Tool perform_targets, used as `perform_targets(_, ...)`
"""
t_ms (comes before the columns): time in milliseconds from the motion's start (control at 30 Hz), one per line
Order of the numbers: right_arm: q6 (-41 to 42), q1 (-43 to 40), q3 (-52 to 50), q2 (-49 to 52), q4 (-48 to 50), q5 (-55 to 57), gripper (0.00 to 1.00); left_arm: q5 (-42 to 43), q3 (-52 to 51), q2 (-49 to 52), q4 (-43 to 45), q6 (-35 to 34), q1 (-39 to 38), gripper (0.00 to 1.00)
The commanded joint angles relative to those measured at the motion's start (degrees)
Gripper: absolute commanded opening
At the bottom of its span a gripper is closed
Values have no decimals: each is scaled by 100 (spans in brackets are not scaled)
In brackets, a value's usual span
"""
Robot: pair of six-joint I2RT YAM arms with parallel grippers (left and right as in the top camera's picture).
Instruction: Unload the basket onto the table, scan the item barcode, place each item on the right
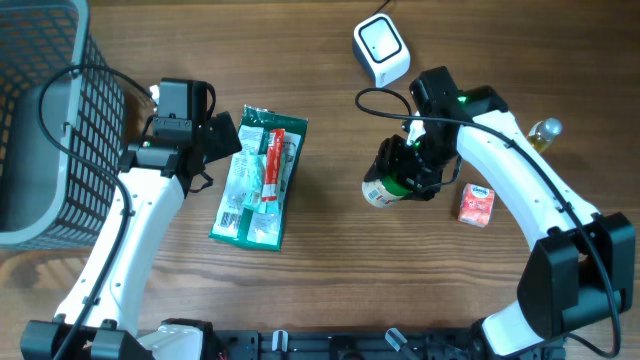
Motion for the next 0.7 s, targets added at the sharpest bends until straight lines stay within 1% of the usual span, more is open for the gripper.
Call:
perform_targets(0,35,13,46,-76,33,17,4,-74,35,13,13,11,20,100)
perform_targets(300,24,13,46,-76,114,28,4,-72,35,13,13,11,20,100)
perform_targets(400,24,13,44,-76,197,262,4,-74,35,13,13,11,20,100)
perform_targets(567,13,11,44,-76,479,964,4,-74,35,13,13,11,20,100)
perform_targets(667,-791,-39,201,-76,623,968,4,-72,35,13,13,11,20,100)
